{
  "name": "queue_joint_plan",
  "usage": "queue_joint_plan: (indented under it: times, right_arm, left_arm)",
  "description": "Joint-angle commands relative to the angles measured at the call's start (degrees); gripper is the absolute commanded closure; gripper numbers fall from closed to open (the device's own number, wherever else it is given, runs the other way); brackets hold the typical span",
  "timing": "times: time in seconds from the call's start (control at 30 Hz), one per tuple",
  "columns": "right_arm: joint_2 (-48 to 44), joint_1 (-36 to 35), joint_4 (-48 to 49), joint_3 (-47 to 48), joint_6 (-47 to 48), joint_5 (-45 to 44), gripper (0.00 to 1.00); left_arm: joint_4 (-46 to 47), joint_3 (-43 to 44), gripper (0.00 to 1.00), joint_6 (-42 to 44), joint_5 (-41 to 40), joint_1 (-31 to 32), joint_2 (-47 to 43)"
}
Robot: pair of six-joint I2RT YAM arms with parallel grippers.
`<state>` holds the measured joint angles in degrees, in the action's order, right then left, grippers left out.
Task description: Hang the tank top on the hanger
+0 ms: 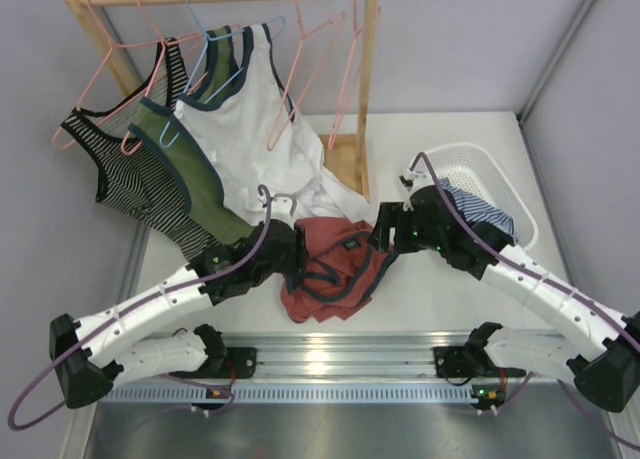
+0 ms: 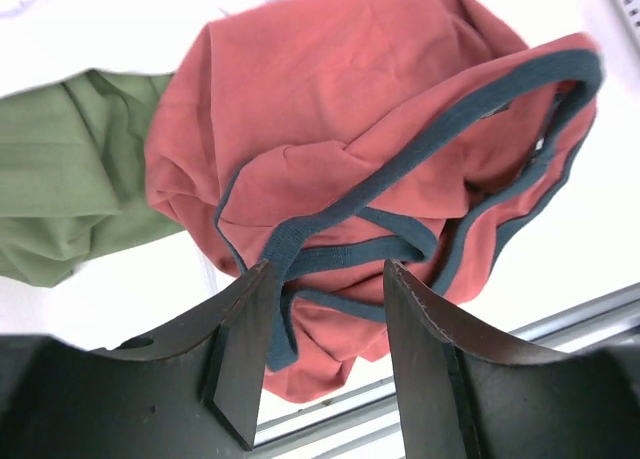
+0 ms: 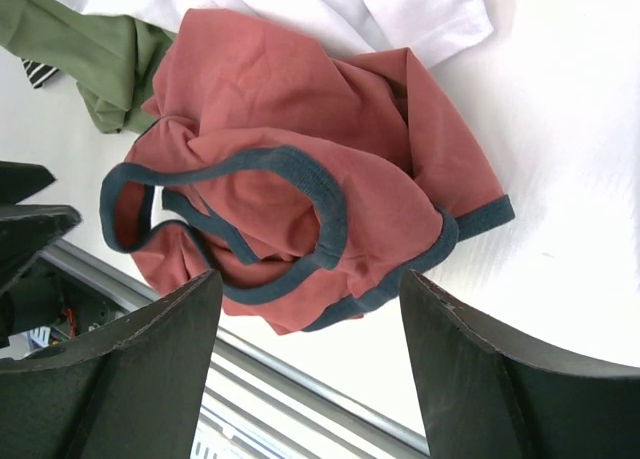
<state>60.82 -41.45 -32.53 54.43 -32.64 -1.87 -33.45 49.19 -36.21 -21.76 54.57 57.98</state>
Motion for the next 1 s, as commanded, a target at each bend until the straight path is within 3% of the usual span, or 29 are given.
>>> queue_joint_plan:
  times: [0.0,0.2,0.23,0.33,0.43,0.67,0.73,0.83,0.87,0.97]
  right_arm:
    - [-1.6,0.5,1.1,-0.8,-0.8,0.2,0.28]
    - [-3.3,0.5,2.6,-2.2,-1.3,1.5,0.28]
    - [-3.3,0.5,2.6,-2.3,-1.4,1.6,0.28]
    - [-3.2,0.5,2.7,-2.5,-1.0,3.1,0.29]
    - [-3.3,0.5,2.7,-2.5,-0.3,2.9,0.29]
    - [-2.6,0.5,2.9,-2.2,0.6,3.8,0.30]
    - [-2.7,0.5,2.4,-2.0,0.7,3.8,0.30]
    - [-2.9,0.6,2.0,-2.1,0.9,4.1,0.29]
    - [-2.9,0.5,1.9,-2.2,1.0,4.2,0.29]
    - [-2.9,0.5,1.9,-2.1,1.1,4.4,0.29]
  left_arm:
    - [-3.5,3.8,0.47,2.1,-0.5,-0.1,-2.1]
    - [-3.2,10.8,0.48,5.2,8.9,0.0,-7.7]
    - [-1.9,13.0,0.48,7.9,14.2,0.0,-8.3]
    - [-1.0,21.8,0.48,11.8,18.4,0.0,-8.0]
    - [-1.4,32.3,0.47,14.9,15.3,0.0,-4.1]
    - [-1.3,53.0,0.41,25.7,-13.9,-0.2,13.9]
    - [1.4,57.7,0.40,30.3,-17.6,-0.8,17.2]
    - [0.3,64.9,0.39,30.3,-11.4,-7.9,23.7]
    - [-0.1,66.5,0.40,29.4,-8.7,-12.9,25.2]
    - [0.4,70.9,0.41,30.3,-6.9,-16.5,30.5]
